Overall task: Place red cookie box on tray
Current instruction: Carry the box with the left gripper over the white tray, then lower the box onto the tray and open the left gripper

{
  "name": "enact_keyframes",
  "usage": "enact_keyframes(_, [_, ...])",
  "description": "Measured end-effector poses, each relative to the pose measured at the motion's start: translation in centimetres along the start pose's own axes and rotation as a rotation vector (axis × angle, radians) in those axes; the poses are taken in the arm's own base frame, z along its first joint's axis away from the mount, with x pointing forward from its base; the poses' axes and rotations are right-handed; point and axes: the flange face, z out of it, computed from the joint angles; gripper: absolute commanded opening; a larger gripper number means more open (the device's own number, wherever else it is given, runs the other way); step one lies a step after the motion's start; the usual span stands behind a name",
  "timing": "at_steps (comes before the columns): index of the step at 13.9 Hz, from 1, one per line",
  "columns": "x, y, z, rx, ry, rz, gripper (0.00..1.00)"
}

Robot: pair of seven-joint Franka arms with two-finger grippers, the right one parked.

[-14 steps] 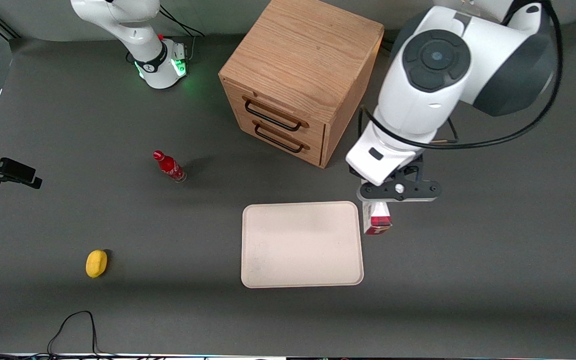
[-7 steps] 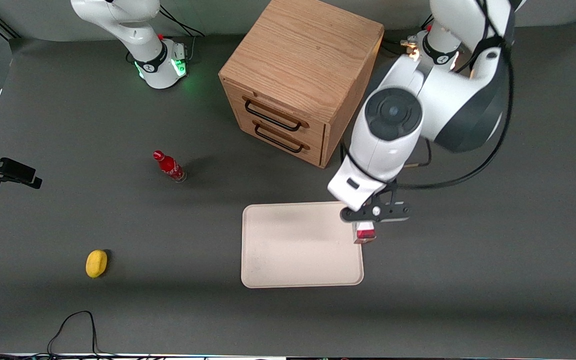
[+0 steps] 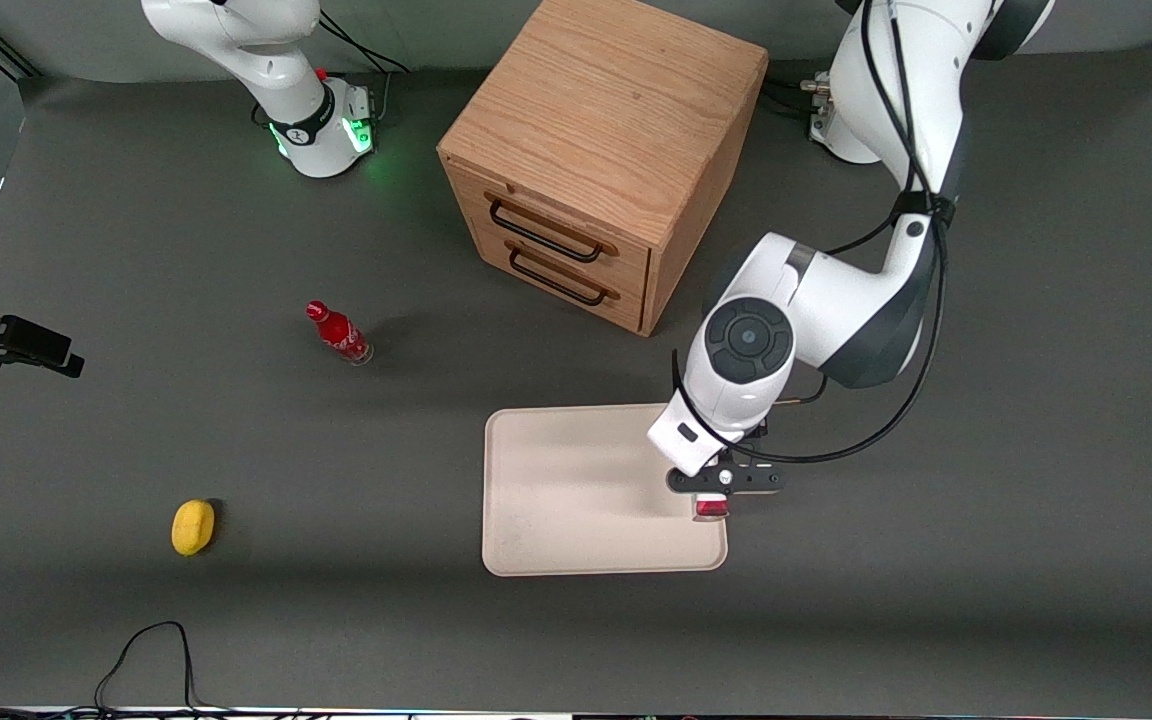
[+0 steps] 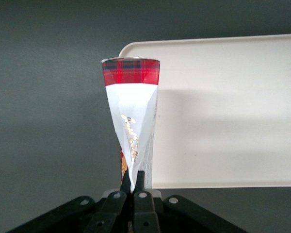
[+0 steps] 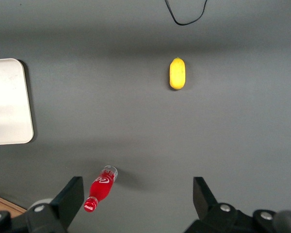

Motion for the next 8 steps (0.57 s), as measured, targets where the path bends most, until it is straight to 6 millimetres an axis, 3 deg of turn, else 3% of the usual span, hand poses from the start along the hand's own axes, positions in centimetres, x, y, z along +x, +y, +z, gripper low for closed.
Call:
enact_keyframes(4, [0.7, 0.6, 5.7, -0.033, -0.013, -0.026, 0.0])
enact_keyframes(8, [1.6, -0.2, 8.5, -0.046, -0.006, -0.05, 0.0])
